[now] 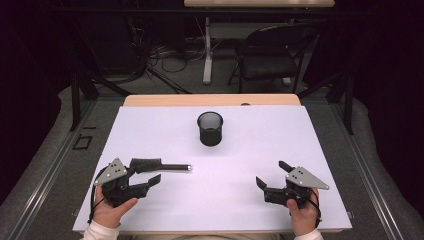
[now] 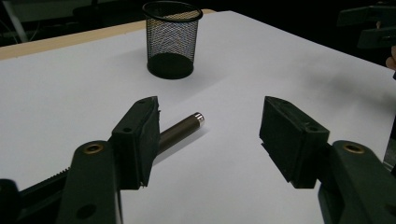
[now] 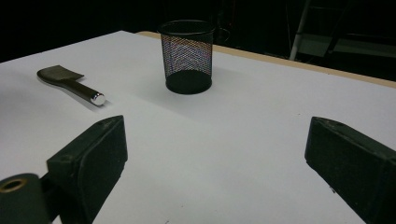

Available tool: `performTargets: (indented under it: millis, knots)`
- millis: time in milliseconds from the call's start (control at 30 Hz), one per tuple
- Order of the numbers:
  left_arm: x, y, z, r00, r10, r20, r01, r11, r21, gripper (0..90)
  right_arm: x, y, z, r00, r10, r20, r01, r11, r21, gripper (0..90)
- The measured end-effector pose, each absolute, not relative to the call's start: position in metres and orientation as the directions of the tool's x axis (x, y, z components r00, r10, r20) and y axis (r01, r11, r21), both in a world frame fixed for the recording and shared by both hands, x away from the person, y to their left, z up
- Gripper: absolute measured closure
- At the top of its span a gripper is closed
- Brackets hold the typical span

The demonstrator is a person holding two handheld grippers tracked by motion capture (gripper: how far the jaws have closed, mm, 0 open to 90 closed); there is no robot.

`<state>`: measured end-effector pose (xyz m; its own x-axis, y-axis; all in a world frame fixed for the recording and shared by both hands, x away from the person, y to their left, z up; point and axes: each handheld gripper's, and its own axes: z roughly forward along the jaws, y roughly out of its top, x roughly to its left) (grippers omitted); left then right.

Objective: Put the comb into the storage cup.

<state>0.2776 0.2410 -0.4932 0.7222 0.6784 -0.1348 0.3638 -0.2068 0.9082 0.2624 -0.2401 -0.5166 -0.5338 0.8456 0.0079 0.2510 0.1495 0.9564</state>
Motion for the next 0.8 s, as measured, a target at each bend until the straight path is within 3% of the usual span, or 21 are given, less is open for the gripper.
performTargets:
  millis: [800]
  knots:
    - [0.301,0.25,-0.464,0.665,0.721,-0.194,0.46,-0.191,0.867,41.1,0.263,-0.238,-0.518,-0.545,0.838,0.004,0.262,0.166,0.951,6.0]
